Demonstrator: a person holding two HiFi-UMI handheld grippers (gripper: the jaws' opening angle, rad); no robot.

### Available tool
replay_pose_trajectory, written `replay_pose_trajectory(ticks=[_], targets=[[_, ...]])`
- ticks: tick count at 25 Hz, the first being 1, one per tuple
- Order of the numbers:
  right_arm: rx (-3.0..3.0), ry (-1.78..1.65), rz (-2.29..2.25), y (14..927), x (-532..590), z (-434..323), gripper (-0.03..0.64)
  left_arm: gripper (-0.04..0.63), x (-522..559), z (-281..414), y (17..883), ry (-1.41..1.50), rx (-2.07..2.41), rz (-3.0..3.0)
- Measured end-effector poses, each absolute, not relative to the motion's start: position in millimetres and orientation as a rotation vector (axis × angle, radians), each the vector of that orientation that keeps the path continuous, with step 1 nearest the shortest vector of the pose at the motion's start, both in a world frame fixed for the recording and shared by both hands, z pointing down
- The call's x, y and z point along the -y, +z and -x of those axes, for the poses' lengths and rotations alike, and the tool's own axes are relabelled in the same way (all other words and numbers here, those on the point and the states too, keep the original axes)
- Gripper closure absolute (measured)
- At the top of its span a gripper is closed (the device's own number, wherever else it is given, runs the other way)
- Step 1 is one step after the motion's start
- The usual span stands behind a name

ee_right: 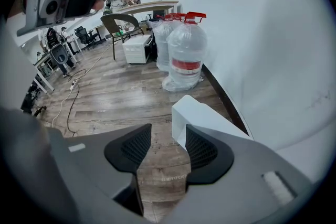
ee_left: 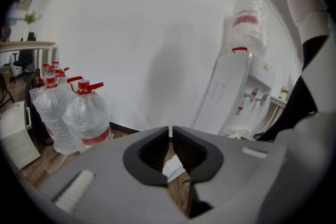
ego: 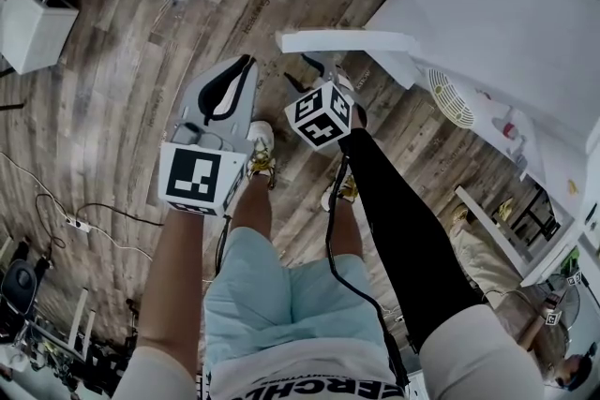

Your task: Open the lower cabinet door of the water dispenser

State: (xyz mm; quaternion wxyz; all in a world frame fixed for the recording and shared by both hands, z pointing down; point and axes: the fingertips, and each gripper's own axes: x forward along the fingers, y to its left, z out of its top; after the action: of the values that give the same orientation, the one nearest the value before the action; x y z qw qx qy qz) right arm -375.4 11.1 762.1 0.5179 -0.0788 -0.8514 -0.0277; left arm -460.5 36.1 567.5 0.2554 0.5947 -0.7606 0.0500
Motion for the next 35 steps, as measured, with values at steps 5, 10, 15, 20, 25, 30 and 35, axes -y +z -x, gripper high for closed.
replay_pose_trajectory(ticks=[5,10,15,20,25,30,35], targets=[[2.046,-0.048,0.168,756,-16,369,0.419,0.538,-34,460,560,0.150,2.058,-1.641],[2.053,-0.020,0.128,745,-16,360,0.419,0.538,-27,451,550,0.167,2.029,-1.692],[2.076,0.008,0.063,724,-13,349,0.419,0.538,-20,434,539,0.194,1.988,-1.763],[2.099,0.045,-0.014,699,-11,330,0.419,0.538,-11,409,519,0.224,1.936,-1.853],[2.150,0.110,-0.089,675,-13,312,0.419,0.538,-13,391,506,0.255,1.937,-1.866],[2.192,0.144,-0.143,659,-15,290,0.419,0.538,-23,365,505,0.285,1.932,-1.848],[2.223,0.153,-0.182,643,-14,259,0.419,0.538,-30,332,495,0.296,1.940,-1.845]])
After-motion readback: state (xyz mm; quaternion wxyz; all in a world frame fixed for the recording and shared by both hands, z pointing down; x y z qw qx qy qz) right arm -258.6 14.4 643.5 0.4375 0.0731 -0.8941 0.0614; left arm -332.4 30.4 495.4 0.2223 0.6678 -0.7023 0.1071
